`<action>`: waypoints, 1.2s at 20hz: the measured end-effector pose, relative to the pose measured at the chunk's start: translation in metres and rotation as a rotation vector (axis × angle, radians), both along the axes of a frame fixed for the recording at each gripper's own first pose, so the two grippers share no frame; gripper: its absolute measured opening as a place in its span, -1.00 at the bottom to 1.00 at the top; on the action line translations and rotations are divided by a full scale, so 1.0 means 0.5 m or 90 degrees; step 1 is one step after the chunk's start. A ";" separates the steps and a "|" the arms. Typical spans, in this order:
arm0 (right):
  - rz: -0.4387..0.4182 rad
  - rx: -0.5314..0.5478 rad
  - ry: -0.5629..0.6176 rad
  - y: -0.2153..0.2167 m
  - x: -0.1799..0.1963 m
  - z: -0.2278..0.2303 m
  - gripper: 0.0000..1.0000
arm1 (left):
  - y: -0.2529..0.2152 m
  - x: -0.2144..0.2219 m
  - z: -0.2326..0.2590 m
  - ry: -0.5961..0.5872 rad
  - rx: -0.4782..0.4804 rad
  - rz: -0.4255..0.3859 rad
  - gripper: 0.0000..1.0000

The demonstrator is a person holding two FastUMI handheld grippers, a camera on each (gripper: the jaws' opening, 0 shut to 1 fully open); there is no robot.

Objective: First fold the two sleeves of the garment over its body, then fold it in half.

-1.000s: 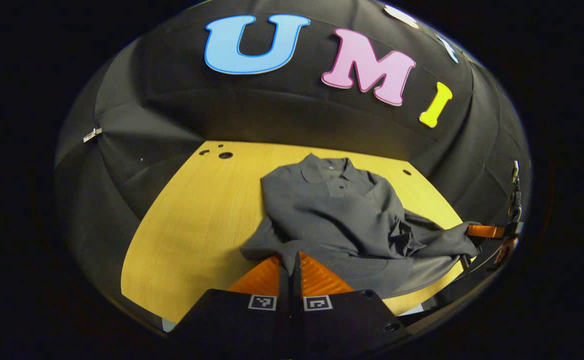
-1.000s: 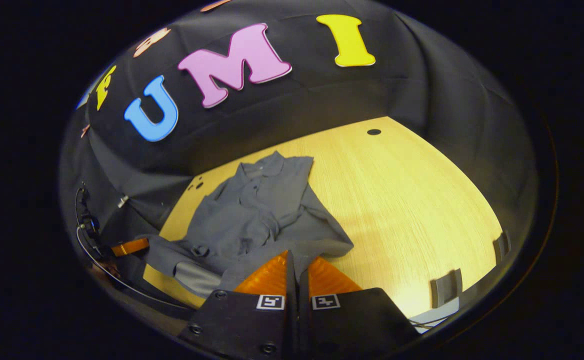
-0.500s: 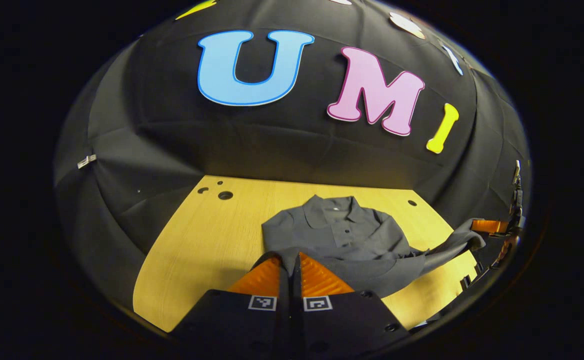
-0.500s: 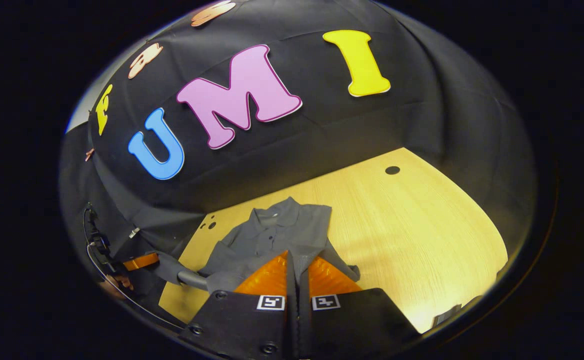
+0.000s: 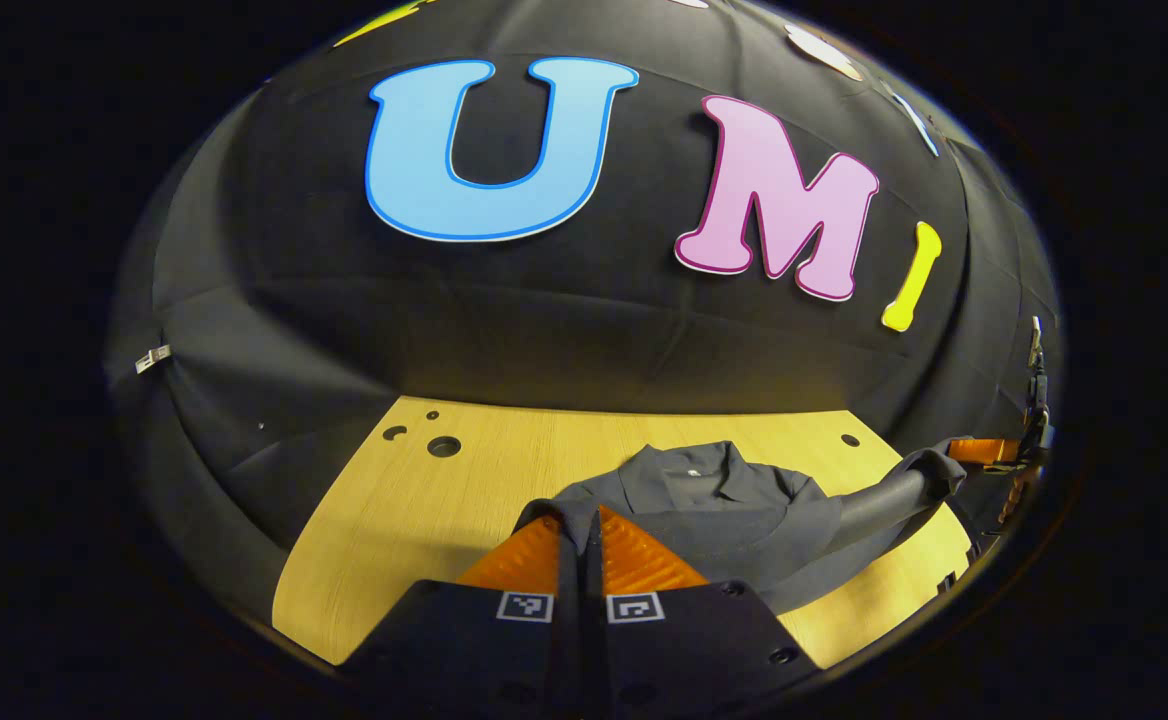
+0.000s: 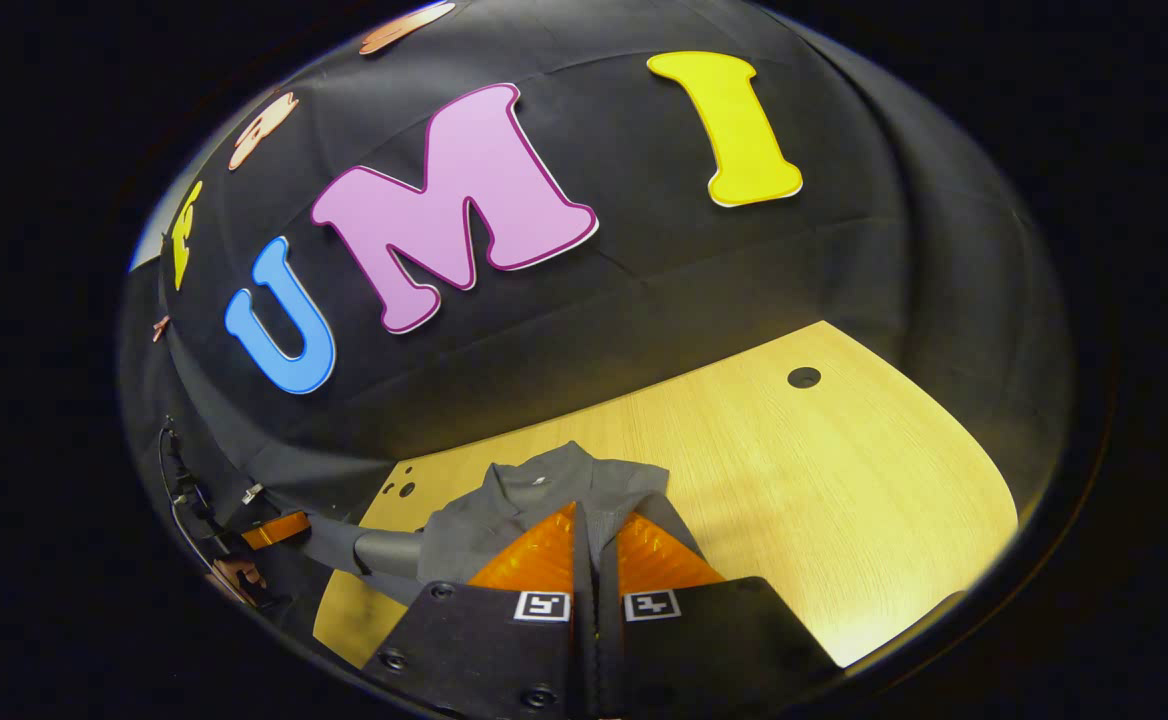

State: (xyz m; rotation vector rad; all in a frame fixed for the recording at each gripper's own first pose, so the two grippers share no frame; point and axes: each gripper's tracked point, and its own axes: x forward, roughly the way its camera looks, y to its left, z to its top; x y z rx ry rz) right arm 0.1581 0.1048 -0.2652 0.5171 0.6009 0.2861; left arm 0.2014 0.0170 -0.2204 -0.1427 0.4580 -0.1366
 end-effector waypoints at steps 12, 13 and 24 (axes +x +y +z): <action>-0.007 -0.021 0.026 0.047 0.190 -0.153 -0.90 | -0.015 0.197 -0.129 0.011 0.029 0.005 -0.90; -0.007 -0.019 0.029 0.053 0.202 -0.171 -0.90 | -0.013 0.208 -0.144 0.014 0.029 0.007 -0.89; -0.003 -0.075 0.064 0.097 0.261 -0.358 -0.89 | -0.017 0.281 -0.306 0.042 0.059 0.018 -0.82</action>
